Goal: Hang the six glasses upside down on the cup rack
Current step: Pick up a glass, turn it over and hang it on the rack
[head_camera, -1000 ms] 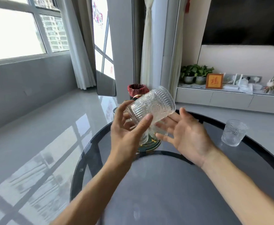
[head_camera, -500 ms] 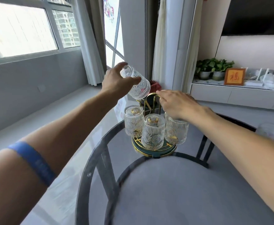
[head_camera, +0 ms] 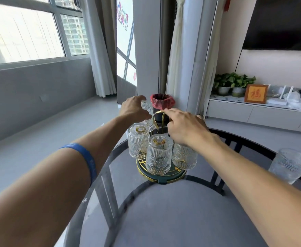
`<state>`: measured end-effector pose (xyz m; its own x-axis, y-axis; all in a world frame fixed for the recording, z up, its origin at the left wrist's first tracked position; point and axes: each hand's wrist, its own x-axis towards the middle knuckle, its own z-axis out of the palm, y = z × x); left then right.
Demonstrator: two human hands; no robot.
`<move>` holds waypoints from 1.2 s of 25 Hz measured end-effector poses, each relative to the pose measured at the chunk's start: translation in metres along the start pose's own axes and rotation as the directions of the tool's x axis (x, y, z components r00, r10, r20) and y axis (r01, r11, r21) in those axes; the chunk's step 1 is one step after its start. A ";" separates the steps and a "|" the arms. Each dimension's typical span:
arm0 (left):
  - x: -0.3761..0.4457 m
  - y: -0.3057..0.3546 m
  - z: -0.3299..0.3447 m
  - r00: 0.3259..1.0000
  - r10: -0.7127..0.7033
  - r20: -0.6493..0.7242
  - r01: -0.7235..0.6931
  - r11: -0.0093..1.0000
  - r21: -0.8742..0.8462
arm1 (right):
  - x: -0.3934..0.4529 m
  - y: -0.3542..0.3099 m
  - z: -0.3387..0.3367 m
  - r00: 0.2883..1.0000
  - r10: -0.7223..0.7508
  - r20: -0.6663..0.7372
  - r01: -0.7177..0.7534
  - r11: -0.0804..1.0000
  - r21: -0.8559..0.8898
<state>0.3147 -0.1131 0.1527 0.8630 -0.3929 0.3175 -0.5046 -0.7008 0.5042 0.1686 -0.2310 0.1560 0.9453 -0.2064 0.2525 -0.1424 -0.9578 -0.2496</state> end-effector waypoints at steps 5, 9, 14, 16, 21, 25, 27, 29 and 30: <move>0.012 -0.013 0.013 0.989 -0.013 0.145 0.011 1.000 0.013 | 0.002 0.000 -0.003 1.000 -0.023 -0.008 0.023 1.000 -0.004; 0.014 -0.015 0.027 0.980 -0.025 0.198 0.013 0.998 0.062 | 0.002 0.003 -0.002 1.000 -0.016 0.007 0.016 1.000 0.011; 0.012 -0.014 0.018 0.964 -0.102 0.247 0.106 0.994 -0.004 | 0.003 0.006 0.007 1.000 0.007 0.013 -0.007 0.999 0.038; -0.006 -0.012 0.008 0.986 -0.094 0.140 0.112 0.986 -0.123 | 0.005 0.009 0.011 0.999 0.010 0.043 -0.011 0.999 0.045; -0.096 0.011 -0.002 0.949 0.232 -0.212 -0.251 0.965 -0.070 | -0.048 0.042 0.031 0.993 0.031 -0.118 0.005 0.956 0.294; -0.168 0.054 0.032 0.827 0.533 -0.175 -0.553 0.829 -0.085 | -0.140 0.083 0.050 0.961 0.187 -0.204 -0.100 0.922 0.374; -0.205 0.074 0.071 0.787 0.616 -0.030 -0.615 0.781 -0.106 | -0.175 0.107 0.051 0.937 0.321 -0.142 -0.234 0.872 0.430; -0.242 0.088 0.115 0.802 0.578 0.148 -0.563 0.816 -0.135 | -0.204 0.131 0.049 0.890 0.434 -0.137 -0.325 0.817 0.477; -0.252 0.092 0.136 0.834 0.513 0.202 -0.493 0.858 -0.143 | -0.217 0.143 0.048 0.868 0.473 -0.150 -0.352 0.801 0.485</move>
<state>0.0546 -0.1597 0.0096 0.4663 -0.8076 0.3609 -0.8618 -0.3227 0.3914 -0.0425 -0.3139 0.0203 0.7093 -0.6622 0.2417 -0.3046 -0.5971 -0.7421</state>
